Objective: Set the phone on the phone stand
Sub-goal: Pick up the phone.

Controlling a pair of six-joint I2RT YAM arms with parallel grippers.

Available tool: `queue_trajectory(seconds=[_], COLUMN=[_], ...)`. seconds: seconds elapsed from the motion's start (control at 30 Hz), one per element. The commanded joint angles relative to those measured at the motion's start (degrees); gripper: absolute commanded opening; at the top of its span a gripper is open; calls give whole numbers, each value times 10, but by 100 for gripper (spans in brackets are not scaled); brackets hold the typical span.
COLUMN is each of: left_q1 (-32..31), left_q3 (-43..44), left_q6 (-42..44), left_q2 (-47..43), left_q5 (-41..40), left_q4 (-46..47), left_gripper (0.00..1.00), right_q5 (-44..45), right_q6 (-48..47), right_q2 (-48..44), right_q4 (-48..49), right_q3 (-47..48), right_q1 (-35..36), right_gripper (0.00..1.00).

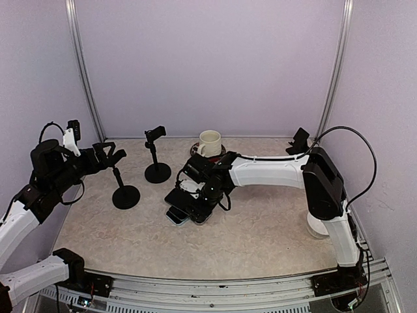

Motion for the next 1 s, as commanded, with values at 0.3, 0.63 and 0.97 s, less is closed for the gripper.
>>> queue_trajectory(seconds=[0.3,0.63,0.97], left_q1=[1,-58,-143], left_q3=[1,38,85], left_q6=[0,19,11], left_q2=[10,28,39], left_q5=[-2,-22,6], left_q4=[-2,-27,-27], left_gripper=[99,99,99], right_q5=[69,121,154], right_q6=[-22,-29,-59], right_q2=[-154,-237,-346], right_q4=[155,268,497], right_q3=[-151,-238,-373], right_q1=[6,7,21], right_gripper=[45,44,41])
